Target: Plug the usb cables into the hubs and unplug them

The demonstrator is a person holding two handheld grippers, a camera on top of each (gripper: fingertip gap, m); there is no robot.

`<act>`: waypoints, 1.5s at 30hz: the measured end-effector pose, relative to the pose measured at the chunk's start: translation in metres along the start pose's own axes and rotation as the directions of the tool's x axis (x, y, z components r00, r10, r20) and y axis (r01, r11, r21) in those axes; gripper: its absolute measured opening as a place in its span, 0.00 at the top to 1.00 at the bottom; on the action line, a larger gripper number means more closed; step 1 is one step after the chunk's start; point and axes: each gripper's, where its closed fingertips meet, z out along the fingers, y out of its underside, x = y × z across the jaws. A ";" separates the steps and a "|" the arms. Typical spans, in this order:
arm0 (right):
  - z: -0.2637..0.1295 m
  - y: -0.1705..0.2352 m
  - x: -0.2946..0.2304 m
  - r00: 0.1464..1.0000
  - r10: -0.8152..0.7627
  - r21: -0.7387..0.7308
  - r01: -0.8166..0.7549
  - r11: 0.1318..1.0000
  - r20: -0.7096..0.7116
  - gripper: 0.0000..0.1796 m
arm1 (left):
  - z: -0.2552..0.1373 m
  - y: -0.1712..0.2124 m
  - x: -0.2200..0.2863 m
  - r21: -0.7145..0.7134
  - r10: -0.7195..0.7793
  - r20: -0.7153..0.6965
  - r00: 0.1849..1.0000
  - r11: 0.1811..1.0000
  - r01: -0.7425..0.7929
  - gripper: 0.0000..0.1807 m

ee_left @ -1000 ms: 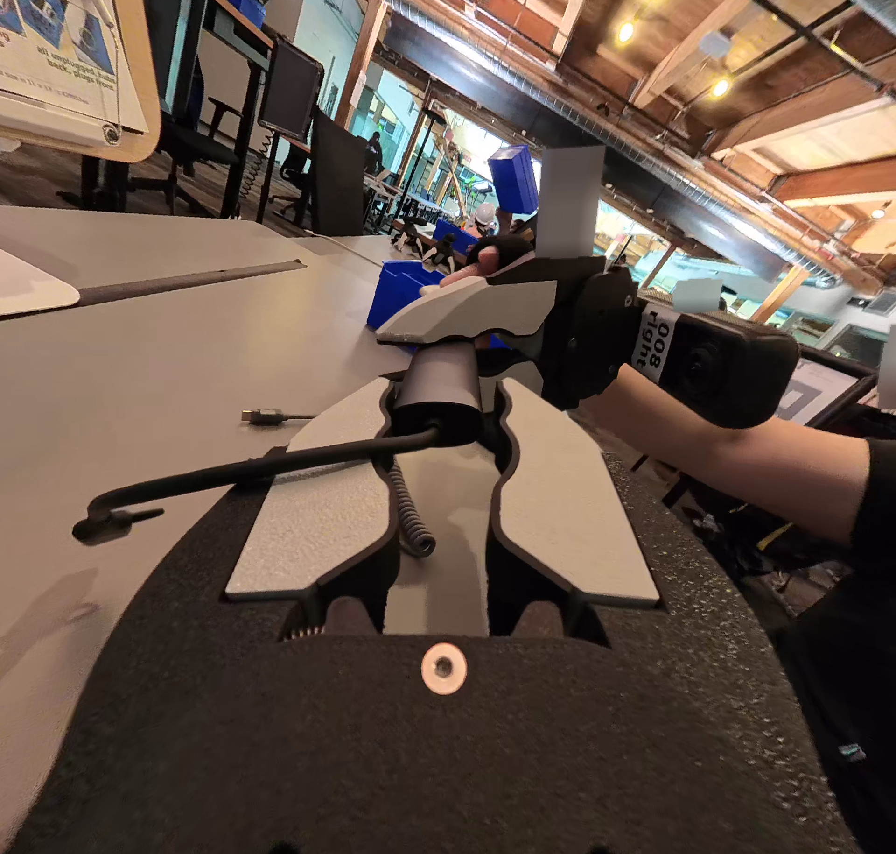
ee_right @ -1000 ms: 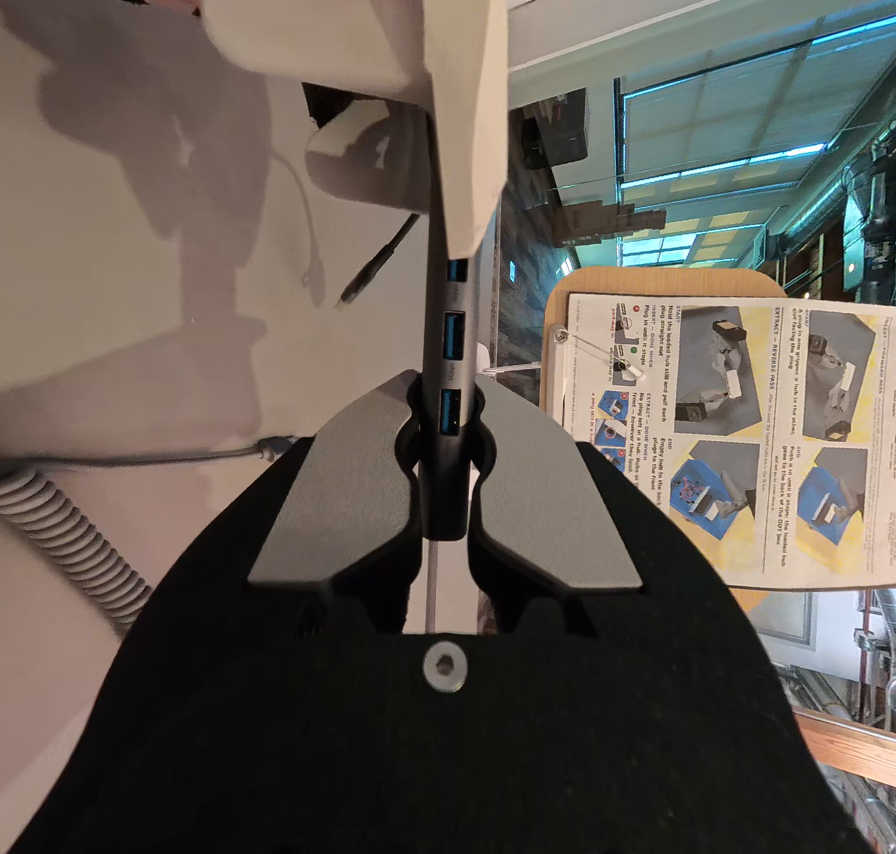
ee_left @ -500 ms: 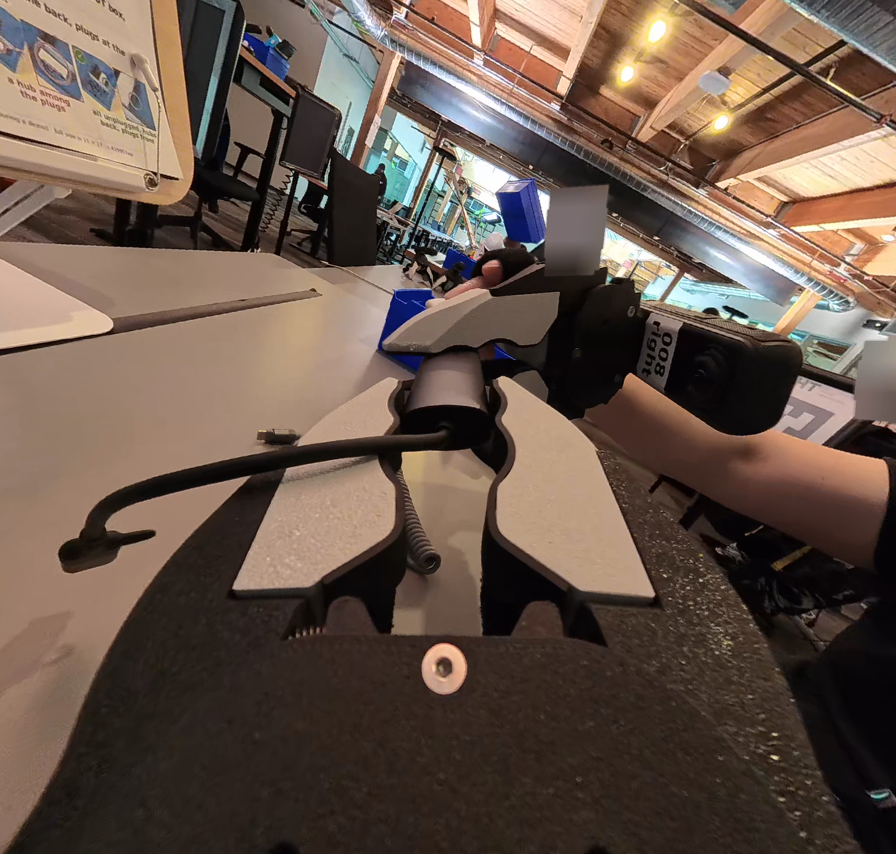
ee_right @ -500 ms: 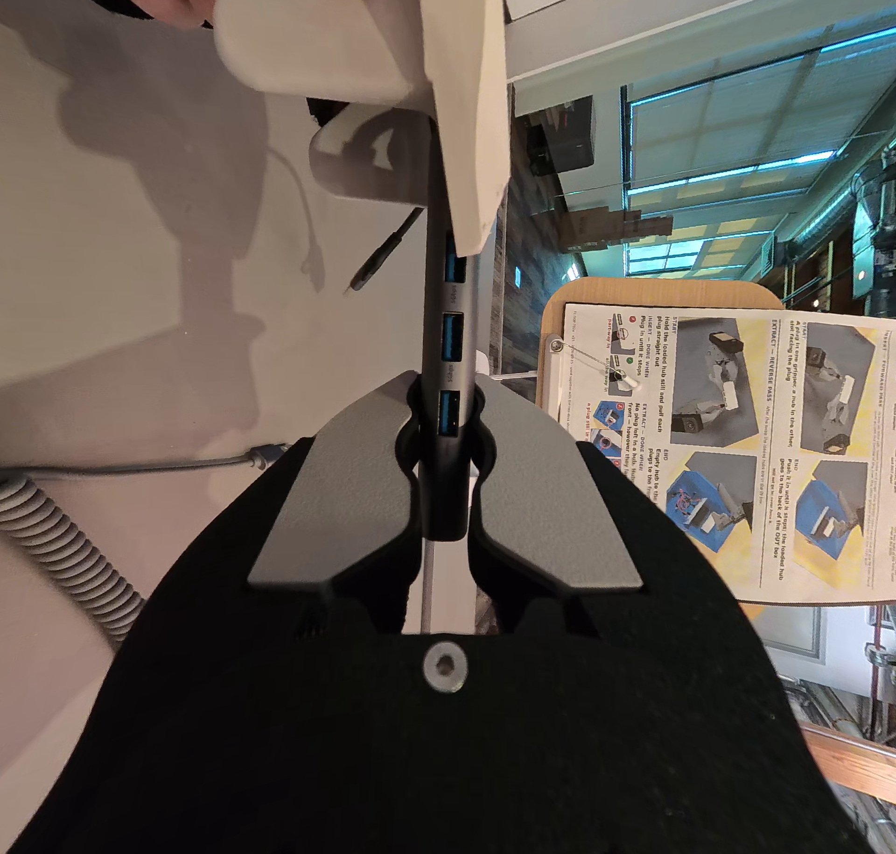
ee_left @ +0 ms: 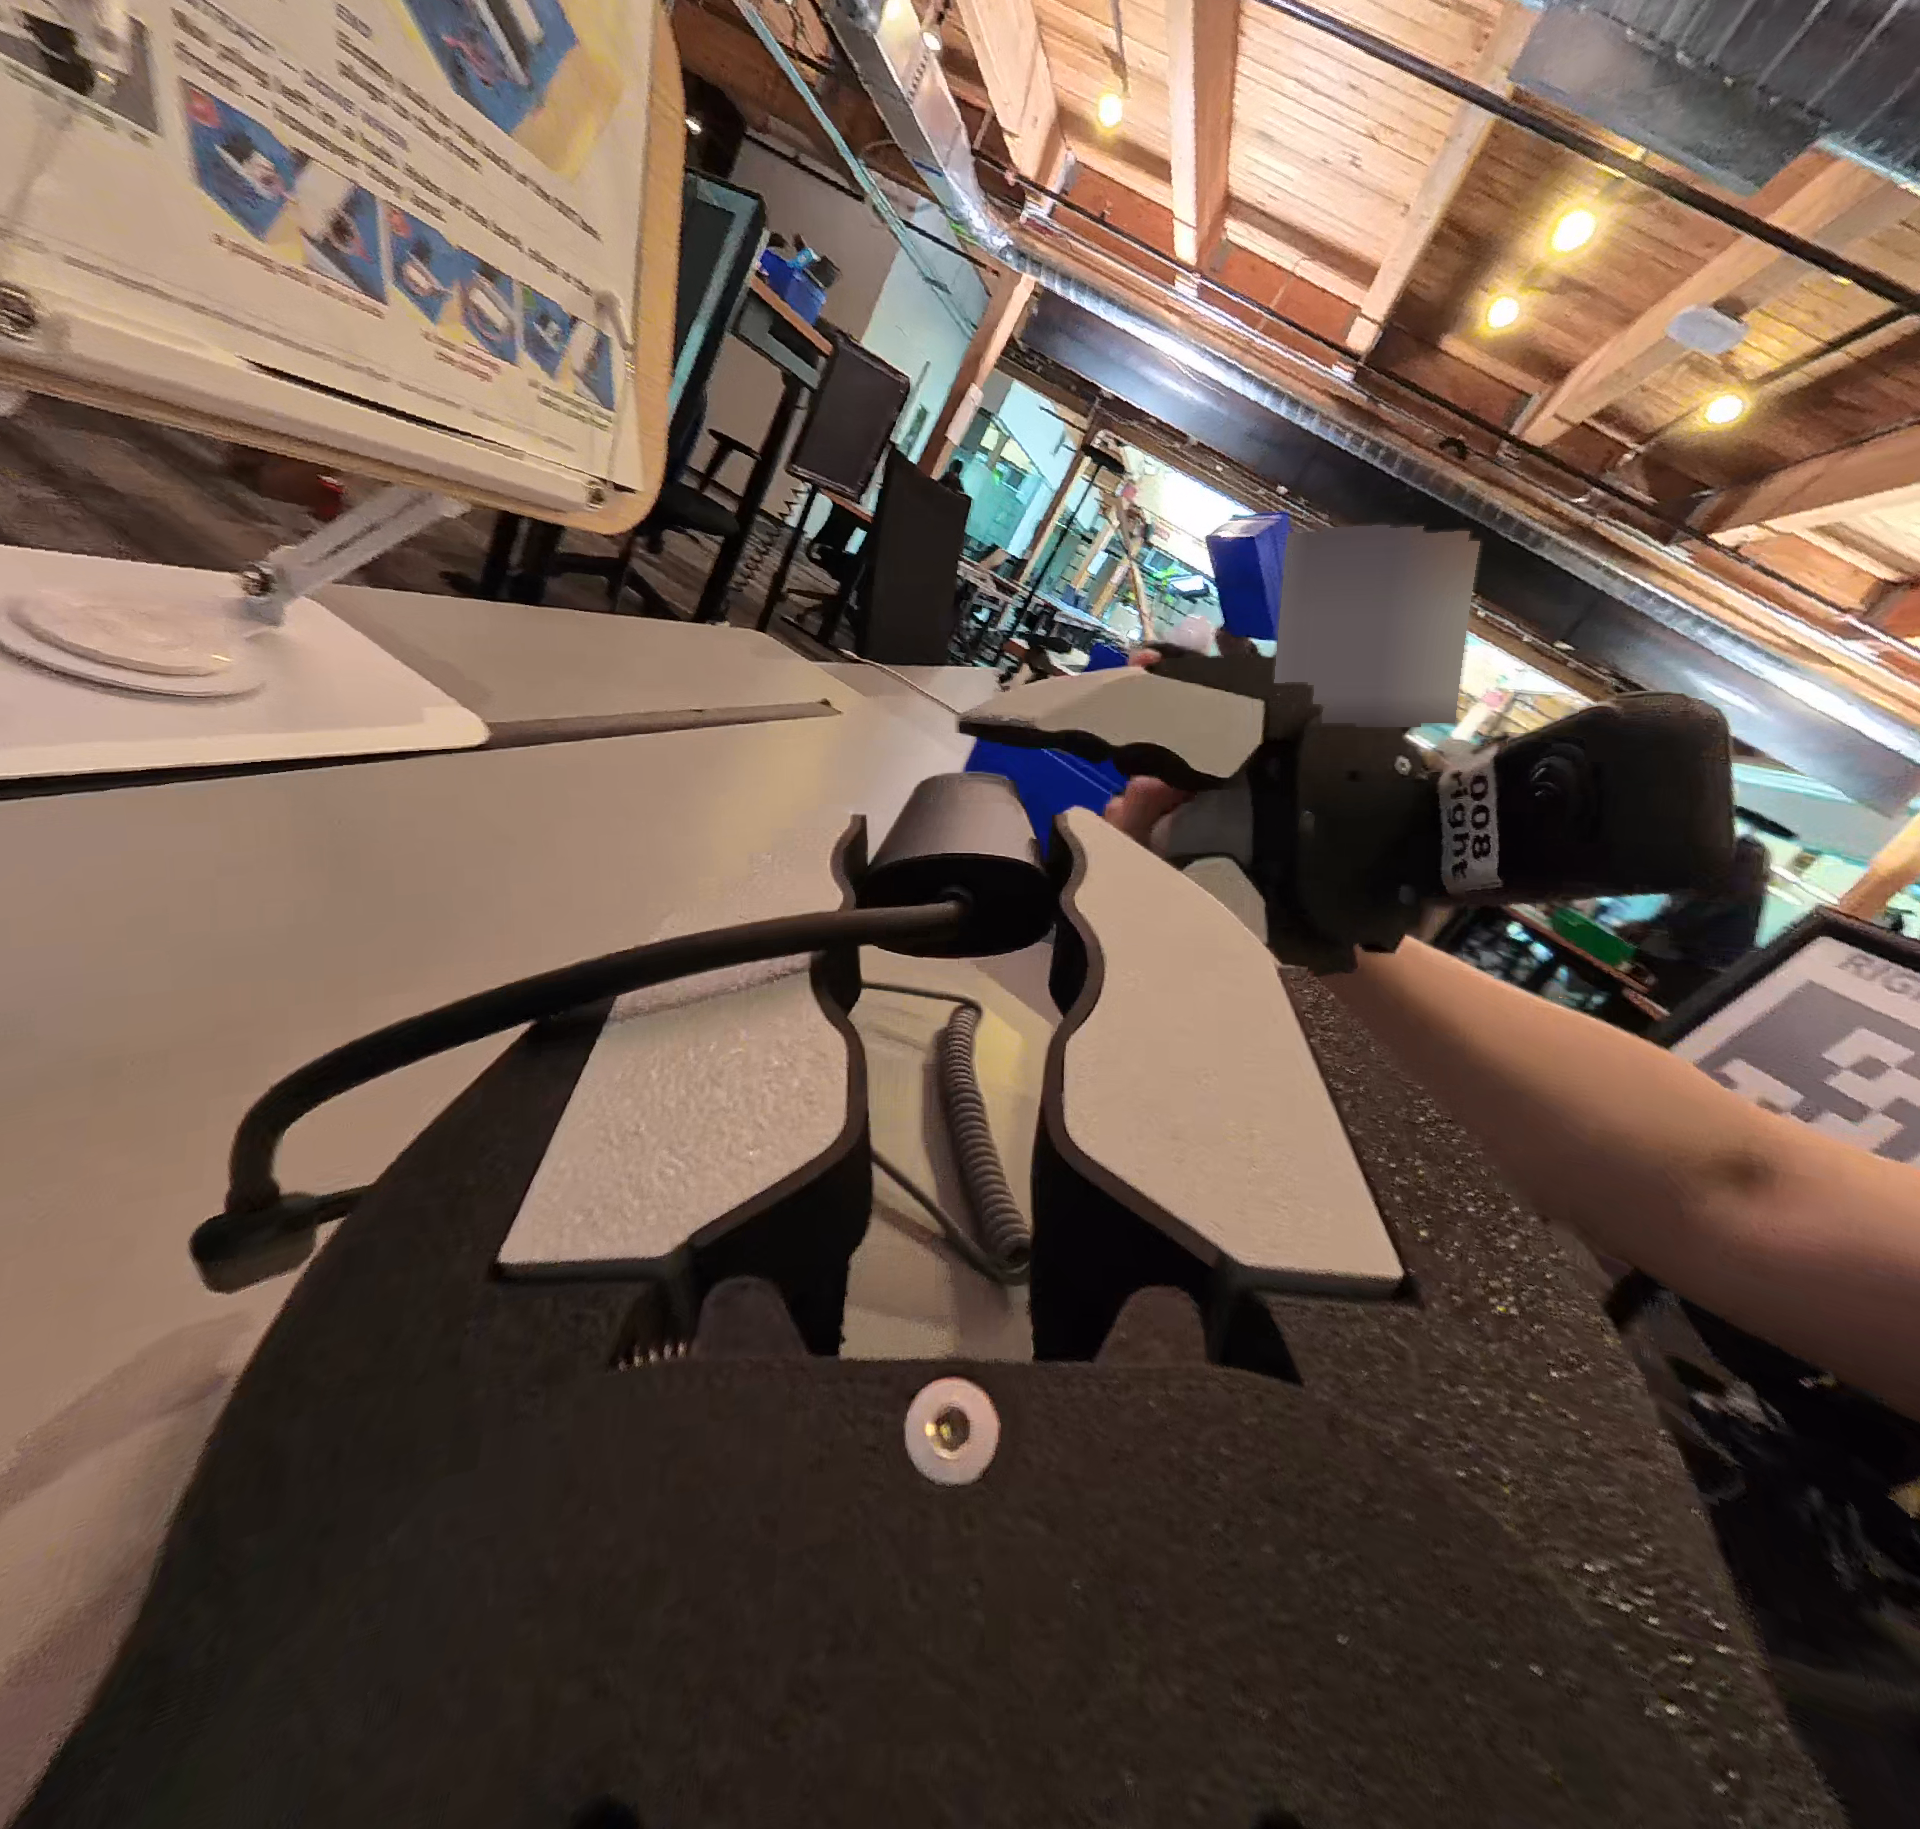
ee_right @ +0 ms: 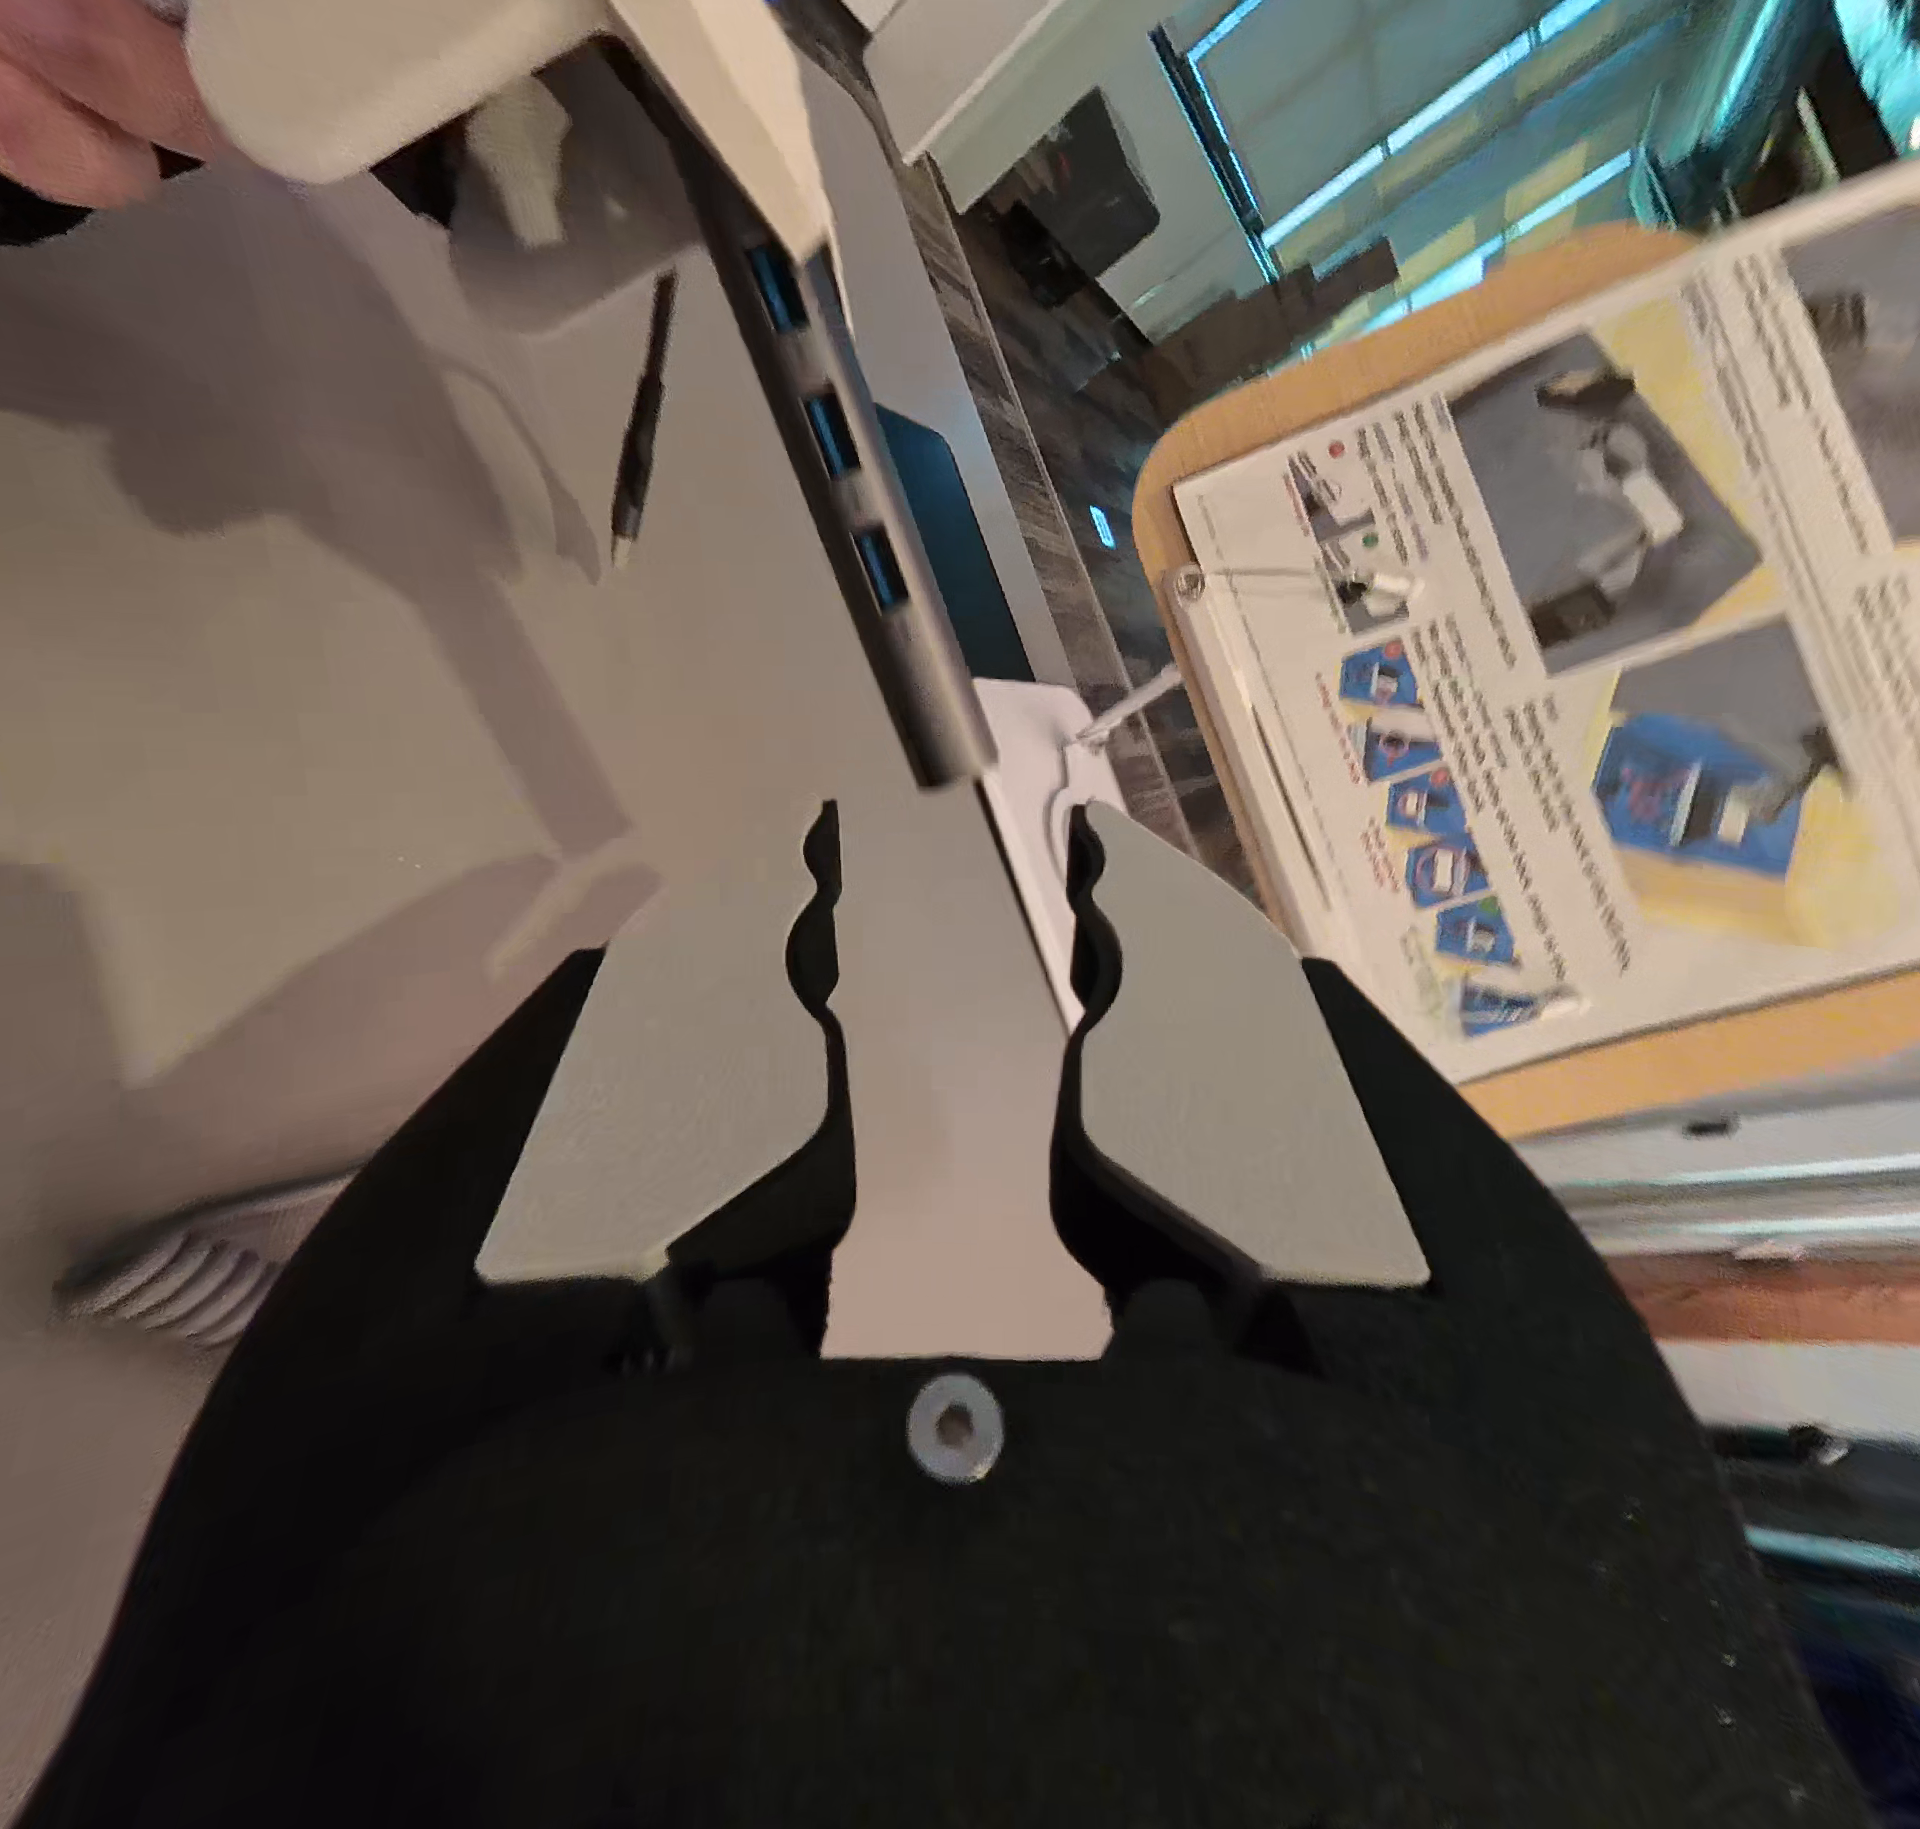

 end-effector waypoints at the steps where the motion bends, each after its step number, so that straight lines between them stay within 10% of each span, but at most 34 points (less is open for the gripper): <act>1: -0.002 0.007 0.001 0.998 0.064 -0.013 -0.064 0.998 -0.010 0.77 | -0.002 -0.002 -0.003 0.015 0.001 0.018 1.000 1.000 -0.001 0.82; 7: -0.009 0.057 -0.020 0.871 0.489 -0.154 -0.491 0.858 -0.052 0.76 | -0.014 -0.012 -0.023 0.046 0.074 0.180 0.981 0.996 -0.083 0.82; 20: 0.010 0.100 -0.073 0.629 0.774 -0.419 -0.723 0.549 -0.073 0.80 | -0.030 -0.017 -0.043 0.070 0.045 0.297 0.954 0.995 -0.069 0.82; 31: 0.027 0.074 -0.087 0.873 0.457 -0.496 -0.477 0.726 -0.171 0.87 | -0.033 -0.019 -0.048 0.068 0.068 0.347 0.935 0.993 -0.097 0.82; 45: 0.024 0.103 -0.088 0.946 0.143 -0.754 -0.320 0.574 -0.292 0.91 | -0.040 -0.025 -0.048 0.106 0.046 0.343 0.938 0.991 -0.087 0.82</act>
